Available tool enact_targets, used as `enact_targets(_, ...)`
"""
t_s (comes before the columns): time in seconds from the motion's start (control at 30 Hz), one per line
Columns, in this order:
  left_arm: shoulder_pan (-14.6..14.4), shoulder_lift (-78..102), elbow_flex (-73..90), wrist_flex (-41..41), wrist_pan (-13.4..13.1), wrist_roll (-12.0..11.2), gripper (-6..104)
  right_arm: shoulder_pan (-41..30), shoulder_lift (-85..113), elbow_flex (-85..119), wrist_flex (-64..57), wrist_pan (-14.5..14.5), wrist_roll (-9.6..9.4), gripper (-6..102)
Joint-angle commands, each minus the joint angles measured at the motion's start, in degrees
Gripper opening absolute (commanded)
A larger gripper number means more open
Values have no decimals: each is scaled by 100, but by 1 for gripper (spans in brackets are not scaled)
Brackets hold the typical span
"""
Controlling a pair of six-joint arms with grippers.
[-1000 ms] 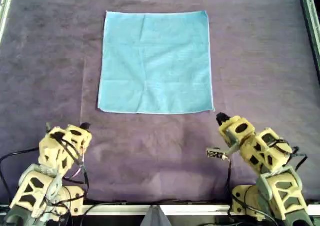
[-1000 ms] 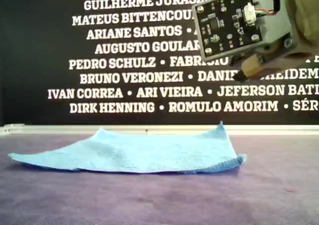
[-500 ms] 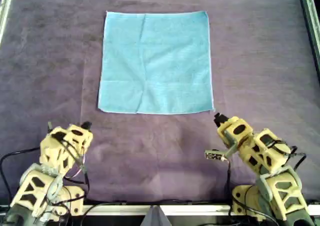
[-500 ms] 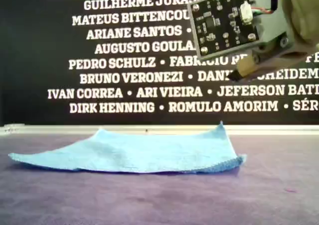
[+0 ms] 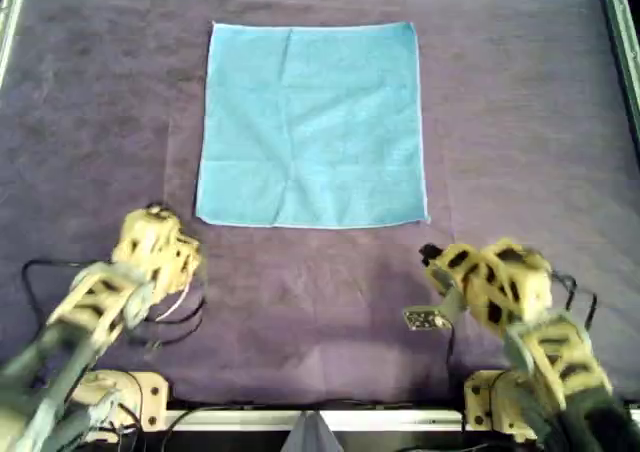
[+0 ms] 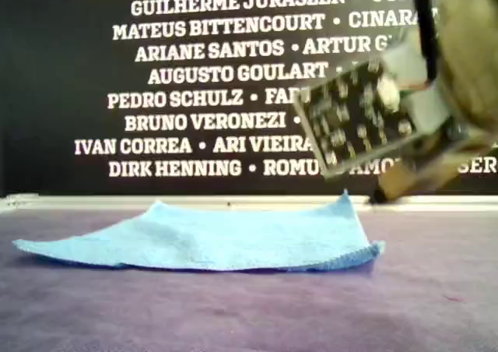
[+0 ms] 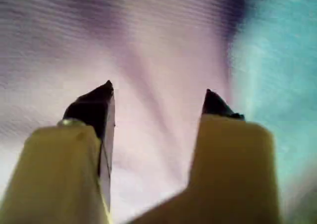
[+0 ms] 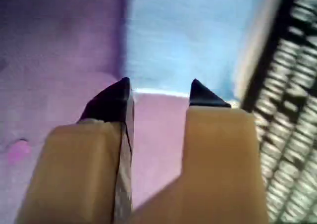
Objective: Fold a cloth
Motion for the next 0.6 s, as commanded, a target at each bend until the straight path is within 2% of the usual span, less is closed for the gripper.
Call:
enact_targets(0.0, -79, -545, -703, -246, 18, -26, 64, 35, -1292, -1310, -193, 9, -44, 48)
enact_targets(0.1, -114, -809, -879, -448, -35, 53, 68, -9, -2145, -1828, -246, 9, -79, 49)
enact_targets(0.13, -114, -870, -923, -492, -35, 62, 69, -9, -2364, -1969, -246, 9, -35, 50)
enact_targets(0.3, -105, -1125, -1090, -501, -70, 62, 73, 0, -2742, -2294, -255, 18, -26, 62)
enact_targets(0.37, -97, -1213, -1143, -510, -79, 62, 74, -9, -2883, -2391, -255, 18, -88, 67)
enact_targets(0.57, -114, -1529, -1494, -510, -70, 53, 74, -44, -3577, -2672, -255, 18, -88, 69)
